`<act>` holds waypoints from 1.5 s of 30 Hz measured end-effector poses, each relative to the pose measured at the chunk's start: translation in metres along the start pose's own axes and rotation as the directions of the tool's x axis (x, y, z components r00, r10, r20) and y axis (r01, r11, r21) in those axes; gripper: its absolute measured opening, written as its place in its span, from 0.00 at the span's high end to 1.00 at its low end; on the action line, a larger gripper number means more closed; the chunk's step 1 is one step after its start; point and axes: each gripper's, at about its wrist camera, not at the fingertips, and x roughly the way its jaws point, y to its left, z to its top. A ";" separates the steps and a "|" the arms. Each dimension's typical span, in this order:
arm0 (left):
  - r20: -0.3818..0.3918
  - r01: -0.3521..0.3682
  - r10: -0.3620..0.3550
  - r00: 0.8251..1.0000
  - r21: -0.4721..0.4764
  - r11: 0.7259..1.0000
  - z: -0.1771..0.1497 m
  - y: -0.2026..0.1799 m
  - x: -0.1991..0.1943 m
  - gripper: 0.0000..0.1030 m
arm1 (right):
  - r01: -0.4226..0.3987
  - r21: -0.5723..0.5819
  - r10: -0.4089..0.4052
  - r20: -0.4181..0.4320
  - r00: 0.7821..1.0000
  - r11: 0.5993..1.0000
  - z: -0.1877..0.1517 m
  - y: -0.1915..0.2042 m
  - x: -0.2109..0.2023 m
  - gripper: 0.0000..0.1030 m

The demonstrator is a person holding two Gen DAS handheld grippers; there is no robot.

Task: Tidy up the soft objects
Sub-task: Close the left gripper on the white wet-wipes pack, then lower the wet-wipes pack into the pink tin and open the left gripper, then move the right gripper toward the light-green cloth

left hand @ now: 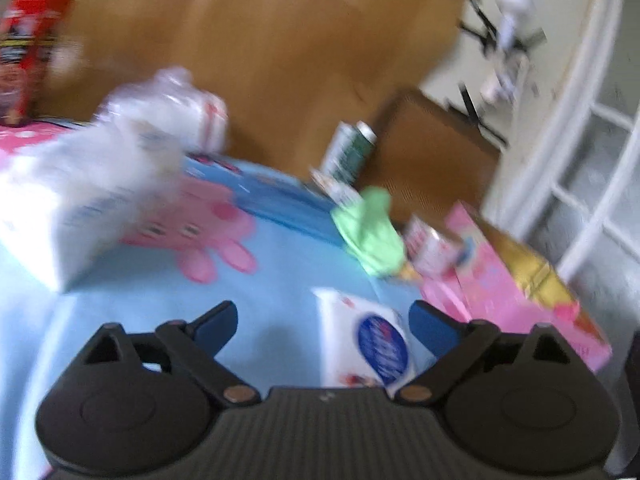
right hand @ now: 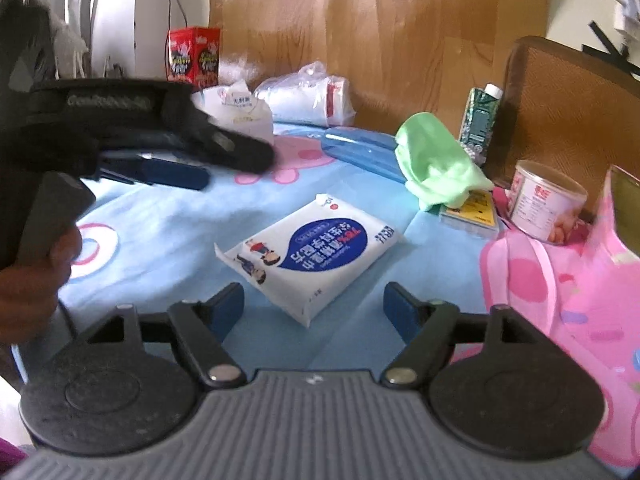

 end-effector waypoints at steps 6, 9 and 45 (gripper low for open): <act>-0.099 -0.005 0.014 0.995 0.085 0.996 -0.012 -0.034 0.028 0.33 | -0.012 0.000 0.012 0.010 1.000 1.000 0.005 0.004 0.006 0.41; -0.069 0.007 0.000 0.998 0.097 0.995 -0.008 -0.047 0.023 0.33 | 0.030 -0.002 -0.030 0.073 0.997 1.000 0.002 0.004 -0.006 0.42; 0.080 -0.276 0.271 0.959 0.062 0.959 0.015 0.002 0.022 0.18 | 0.252 0.153 -0.286 0.272 0.919 0.955 0.013 -0.067 -0.034 0.41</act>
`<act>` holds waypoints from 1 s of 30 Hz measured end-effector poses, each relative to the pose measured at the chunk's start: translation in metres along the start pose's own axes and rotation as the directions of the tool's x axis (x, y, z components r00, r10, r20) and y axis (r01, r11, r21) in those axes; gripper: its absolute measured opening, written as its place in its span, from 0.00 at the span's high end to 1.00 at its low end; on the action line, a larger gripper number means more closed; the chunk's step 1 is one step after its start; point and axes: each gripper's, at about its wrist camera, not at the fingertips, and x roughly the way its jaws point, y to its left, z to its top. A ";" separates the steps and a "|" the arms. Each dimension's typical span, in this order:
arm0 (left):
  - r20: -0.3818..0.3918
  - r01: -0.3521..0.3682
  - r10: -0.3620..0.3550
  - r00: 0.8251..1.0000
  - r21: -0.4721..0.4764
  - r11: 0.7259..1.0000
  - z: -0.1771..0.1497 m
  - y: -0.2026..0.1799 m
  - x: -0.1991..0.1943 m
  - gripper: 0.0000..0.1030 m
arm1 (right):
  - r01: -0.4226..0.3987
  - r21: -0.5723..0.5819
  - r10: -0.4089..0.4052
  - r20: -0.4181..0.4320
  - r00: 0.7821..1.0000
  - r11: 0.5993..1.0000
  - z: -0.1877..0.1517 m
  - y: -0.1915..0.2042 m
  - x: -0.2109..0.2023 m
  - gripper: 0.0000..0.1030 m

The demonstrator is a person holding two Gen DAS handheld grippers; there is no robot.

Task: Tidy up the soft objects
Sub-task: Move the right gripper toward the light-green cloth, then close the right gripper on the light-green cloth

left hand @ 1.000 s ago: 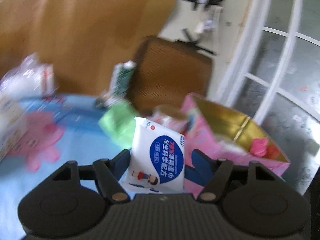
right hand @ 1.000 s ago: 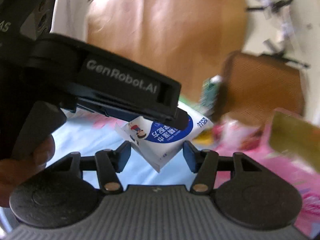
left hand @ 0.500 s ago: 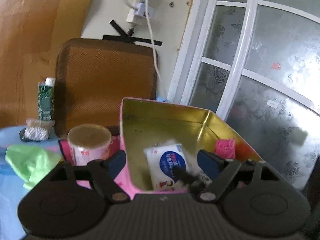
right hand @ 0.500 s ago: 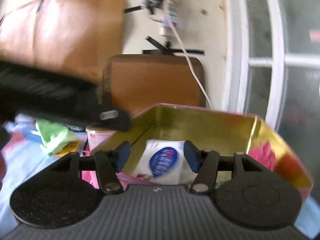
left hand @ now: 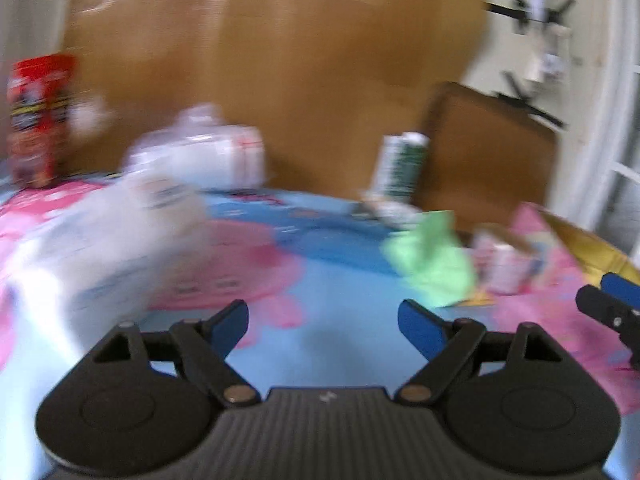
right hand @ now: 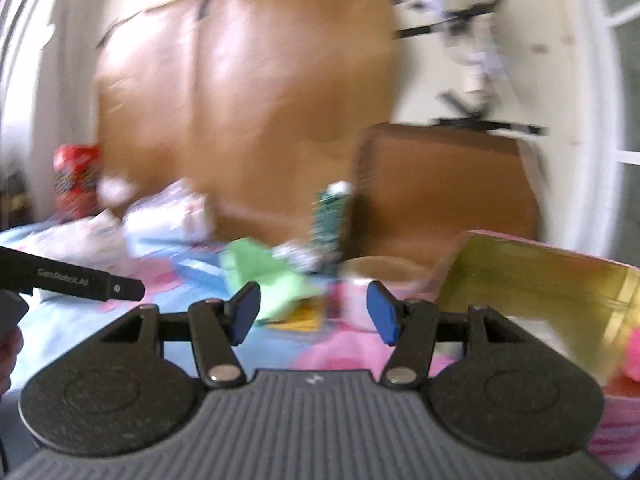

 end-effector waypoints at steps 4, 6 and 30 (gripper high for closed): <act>0.018 0.030 -0.028 0.999 -0.114 0.993 -0.004 0.030 -0.002 0.16 | -0.014 0.026 0.017 -0.131 0.991 1.000 0.008 0.017 0.059 0.39; 0.027 0.040 -0.037 0.999 -0.123 0.992 -0.004 0.032 -0.001 0.15 | 0.030 0.063 -0.017 -0.203 0.979 0.998 0.009 0.016 0.088 0.36; 0.067 0.121 -0.111 0.992 -0.177 0.977 -0.006 0.043 -0.008 0.06 | -0.189 -0.140 0.159 -0.205 0.966 0.972 -0.018 0.108 0.029 0.14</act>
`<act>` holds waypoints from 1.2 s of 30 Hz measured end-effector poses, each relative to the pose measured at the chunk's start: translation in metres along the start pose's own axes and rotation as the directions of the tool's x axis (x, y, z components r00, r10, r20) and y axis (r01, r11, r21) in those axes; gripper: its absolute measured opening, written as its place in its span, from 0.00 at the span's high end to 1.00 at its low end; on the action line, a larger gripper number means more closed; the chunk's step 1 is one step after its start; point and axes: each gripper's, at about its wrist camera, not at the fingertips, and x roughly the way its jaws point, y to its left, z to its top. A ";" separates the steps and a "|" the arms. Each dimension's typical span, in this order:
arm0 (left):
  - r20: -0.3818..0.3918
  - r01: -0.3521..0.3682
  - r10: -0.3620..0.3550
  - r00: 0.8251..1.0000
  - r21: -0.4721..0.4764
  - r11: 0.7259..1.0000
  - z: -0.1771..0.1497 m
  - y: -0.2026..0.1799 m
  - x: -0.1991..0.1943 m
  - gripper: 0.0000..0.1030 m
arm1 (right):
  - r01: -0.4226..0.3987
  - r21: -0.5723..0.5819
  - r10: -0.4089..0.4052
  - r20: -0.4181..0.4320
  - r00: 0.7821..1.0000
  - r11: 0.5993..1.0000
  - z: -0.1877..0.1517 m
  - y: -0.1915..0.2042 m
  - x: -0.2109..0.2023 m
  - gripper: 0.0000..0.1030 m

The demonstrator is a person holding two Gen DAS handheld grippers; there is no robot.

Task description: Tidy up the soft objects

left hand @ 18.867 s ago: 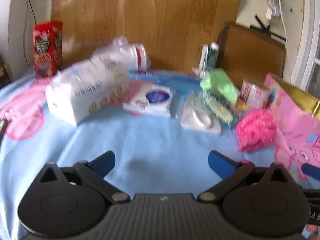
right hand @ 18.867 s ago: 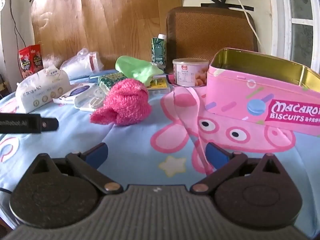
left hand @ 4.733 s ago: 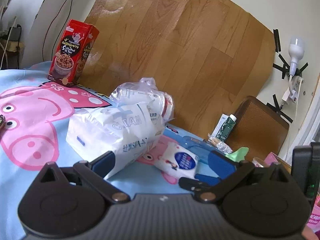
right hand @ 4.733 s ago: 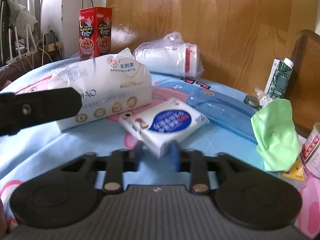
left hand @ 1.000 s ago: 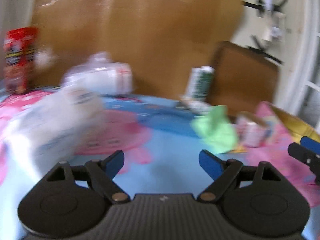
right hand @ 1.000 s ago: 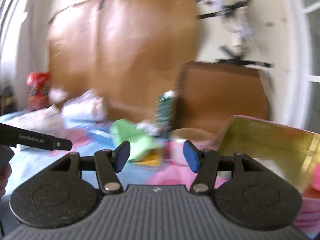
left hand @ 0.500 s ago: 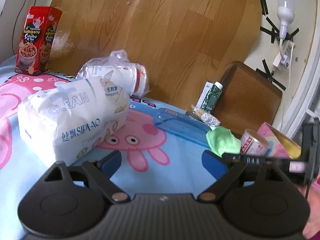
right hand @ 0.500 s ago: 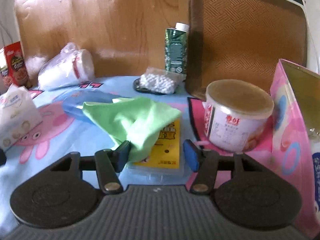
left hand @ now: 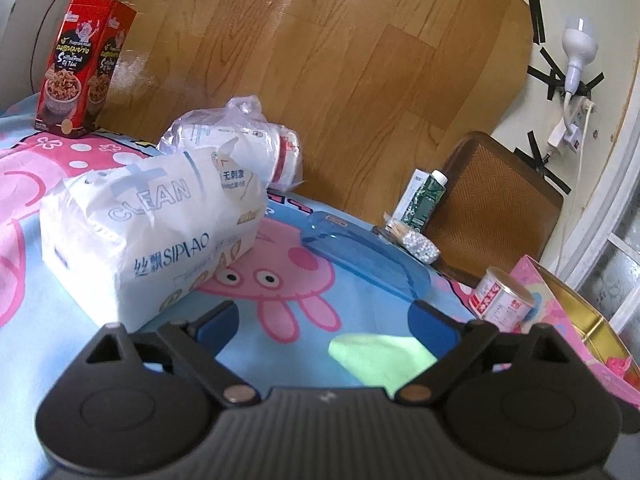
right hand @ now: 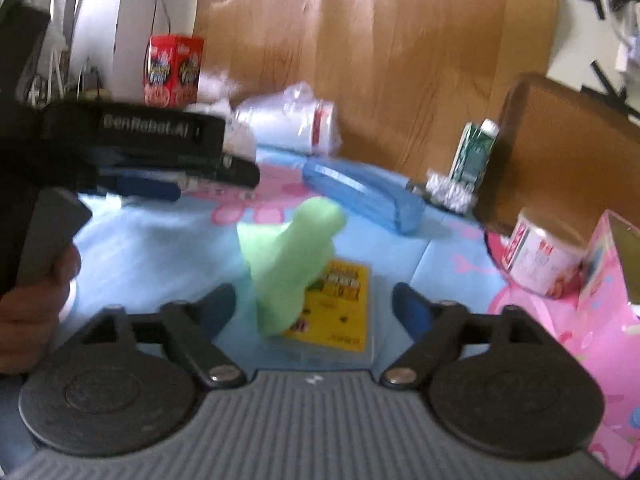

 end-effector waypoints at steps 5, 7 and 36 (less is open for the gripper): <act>0.001 0.013 -0.013 1.000 0.025 1.000 -0.002 -0.005 -0.002 0.06 | -0.008 -0.084 0.010 0.030 0.999 0.996 0.003 0.009 0.001 0.24; 0.010 0.018 -0.018 1.000 0.036 0.999 -0.003 -0.007 -0.004 0.06 | -0.007 -0.128 0.010 0.022 1.000 0.992 0.005 0.015 0.007 0.61; -0.113 -0.177 0.195 0.974 0.151 0.973 -0.008 -0.023 0.022 0.05 | -0.294 0.131 0.301 -0.032 0.953 0.947 -0.004 -0.010 -0.005 0.45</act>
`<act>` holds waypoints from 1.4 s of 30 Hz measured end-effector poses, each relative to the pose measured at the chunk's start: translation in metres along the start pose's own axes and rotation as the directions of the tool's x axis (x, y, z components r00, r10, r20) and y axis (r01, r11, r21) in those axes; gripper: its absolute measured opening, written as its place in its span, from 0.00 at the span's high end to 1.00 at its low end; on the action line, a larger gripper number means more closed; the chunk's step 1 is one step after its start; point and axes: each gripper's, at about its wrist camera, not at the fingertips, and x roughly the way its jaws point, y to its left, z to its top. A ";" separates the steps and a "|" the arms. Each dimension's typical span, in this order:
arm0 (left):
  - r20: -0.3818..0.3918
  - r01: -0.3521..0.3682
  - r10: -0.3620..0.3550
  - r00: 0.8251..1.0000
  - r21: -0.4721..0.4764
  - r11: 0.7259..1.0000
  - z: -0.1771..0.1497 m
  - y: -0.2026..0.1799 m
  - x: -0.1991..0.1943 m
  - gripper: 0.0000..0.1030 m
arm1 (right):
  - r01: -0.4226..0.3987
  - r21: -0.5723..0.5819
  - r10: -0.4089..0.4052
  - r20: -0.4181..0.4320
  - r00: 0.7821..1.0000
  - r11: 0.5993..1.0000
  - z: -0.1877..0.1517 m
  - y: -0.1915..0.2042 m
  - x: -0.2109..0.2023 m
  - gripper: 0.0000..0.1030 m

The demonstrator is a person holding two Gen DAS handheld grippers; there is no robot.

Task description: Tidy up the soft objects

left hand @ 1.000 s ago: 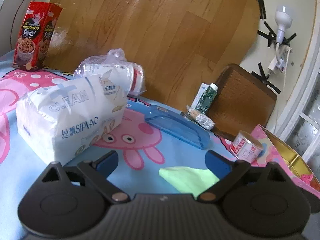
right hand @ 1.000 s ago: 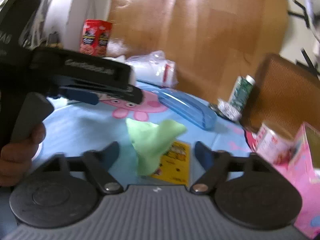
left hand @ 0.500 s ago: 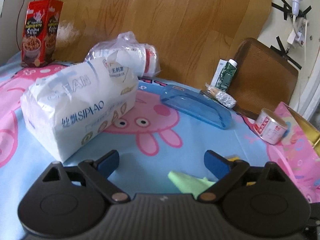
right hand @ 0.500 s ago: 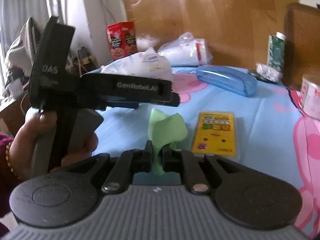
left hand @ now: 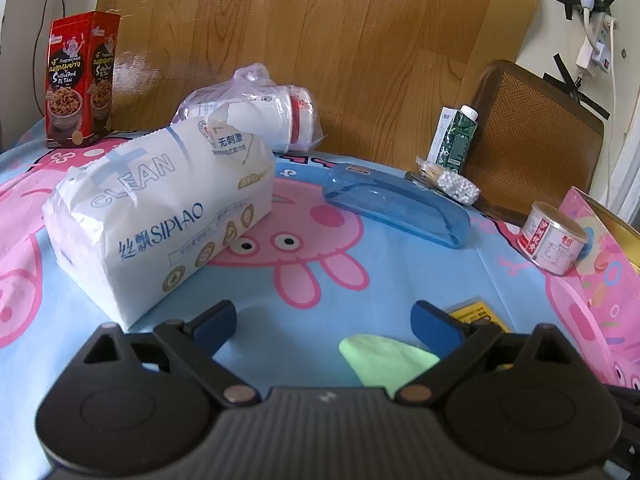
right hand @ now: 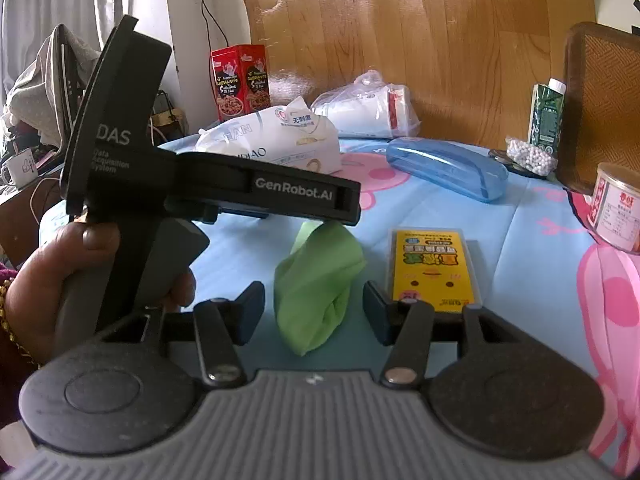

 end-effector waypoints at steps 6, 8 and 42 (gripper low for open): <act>0.001 -0.001 0.001 1.000 -0.001 1.000 0.000 0.000 -0.001 0.05 | -0.007 -0.017 0.007 -0.015 1.000 1.000 0.001 0.002 0.003 0.45; 0.001 0.000 0.000 1.000 -0.002 1.000 0.000 0.000 -0.001 0.05 | -0.006 -0.034 0.005 -0.020 1.000 0.999 0.001 0.005 0.004 0.45; 0.013 0.069 -0.068 0.998 -0.053 0.996 0.001 0.009 -0.004 0.03 | 0.055 -0.007 -0.055 -0.034 0.998 0.998 0.004 0.002 0.008 0.27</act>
